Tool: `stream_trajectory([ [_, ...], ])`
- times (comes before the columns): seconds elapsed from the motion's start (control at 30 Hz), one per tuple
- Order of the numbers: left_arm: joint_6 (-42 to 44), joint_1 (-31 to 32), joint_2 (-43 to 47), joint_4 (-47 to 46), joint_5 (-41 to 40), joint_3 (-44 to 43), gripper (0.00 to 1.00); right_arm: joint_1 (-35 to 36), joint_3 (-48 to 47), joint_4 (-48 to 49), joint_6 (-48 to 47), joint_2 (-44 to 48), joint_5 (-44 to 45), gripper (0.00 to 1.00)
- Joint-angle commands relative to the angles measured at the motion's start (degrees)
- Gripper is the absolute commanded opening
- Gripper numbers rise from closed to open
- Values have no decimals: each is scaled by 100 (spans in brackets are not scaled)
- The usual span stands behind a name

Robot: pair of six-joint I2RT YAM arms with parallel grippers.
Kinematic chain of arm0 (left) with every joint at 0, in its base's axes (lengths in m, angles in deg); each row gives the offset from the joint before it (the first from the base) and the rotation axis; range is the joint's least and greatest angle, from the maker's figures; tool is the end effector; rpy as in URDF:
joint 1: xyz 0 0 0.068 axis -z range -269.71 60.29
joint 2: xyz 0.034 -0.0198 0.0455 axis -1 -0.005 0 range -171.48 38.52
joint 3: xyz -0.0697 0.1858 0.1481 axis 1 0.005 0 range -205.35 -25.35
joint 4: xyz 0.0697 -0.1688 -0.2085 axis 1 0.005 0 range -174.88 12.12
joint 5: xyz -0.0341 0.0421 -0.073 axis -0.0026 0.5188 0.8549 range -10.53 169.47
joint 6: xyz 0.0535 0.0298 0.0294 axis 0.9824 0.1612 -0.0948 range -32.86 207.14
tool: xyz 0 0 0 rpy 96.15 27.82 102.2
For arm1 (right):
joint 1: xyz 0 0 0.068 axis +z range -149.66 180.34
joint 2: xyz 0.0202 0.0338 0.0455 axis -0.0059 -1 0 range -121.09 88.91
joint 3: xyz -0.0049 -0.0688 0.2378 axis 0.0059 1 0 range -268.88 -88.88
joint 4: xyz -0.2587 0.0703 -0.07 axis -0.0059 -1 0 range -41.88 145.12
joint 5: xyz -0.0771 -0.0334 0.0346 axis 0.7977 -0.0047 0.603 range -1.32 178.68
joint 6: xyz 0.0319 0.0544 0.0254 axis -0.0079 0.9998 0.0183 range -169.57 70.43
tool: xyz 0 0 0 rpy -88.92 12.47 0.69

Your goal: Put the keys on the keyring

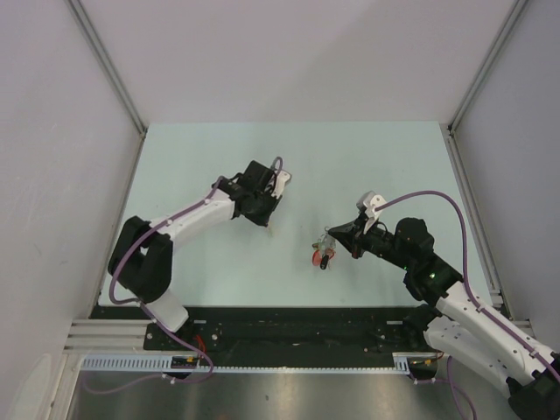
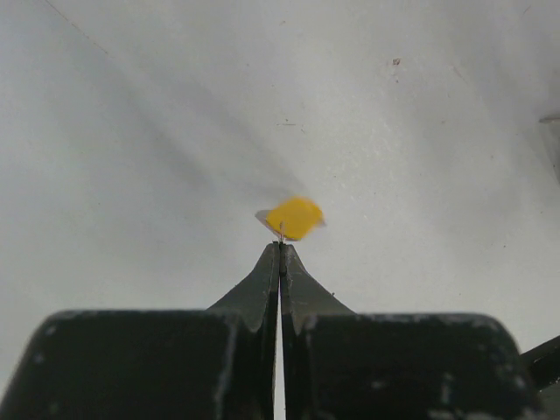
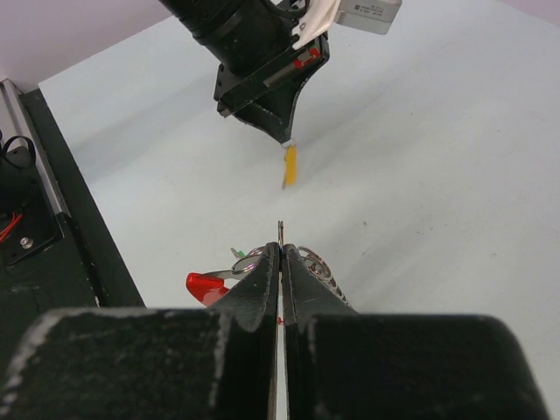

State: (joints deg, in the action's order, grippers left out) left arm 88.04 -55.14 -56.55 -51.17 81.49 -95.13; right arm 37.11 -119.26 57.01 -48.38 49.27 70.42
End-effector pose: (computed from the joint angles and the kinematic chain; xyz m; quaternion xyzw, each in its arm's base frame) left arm 0.3031 -0.2112 0.1828 0.2980 0.9162 -0.0936 0.2508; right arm 0.1736 0.1511 0.2662 -0.3264 0.6741 0.3247 0.5776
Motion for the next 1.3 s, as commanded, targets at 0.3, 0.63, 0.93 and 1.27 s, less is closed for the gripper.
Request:
stream_trajectory([
  [0.3,-1013,24,1041,-2307,149,2176,0,49,-162,268,-102,9,33,0],
  [0.63,-1540,15,2018,-3801,-193,3655,0,67,-162,294,-102,-70,16,0],
  [0.93,-1857,15,1974,-3776,-448,4015,2,67,-162,286,-102,-79,33,0],
  [1.27,-1963,15,1913,-3697,-510,4025,14,75,-162,303,-101,-88,7,0],
])
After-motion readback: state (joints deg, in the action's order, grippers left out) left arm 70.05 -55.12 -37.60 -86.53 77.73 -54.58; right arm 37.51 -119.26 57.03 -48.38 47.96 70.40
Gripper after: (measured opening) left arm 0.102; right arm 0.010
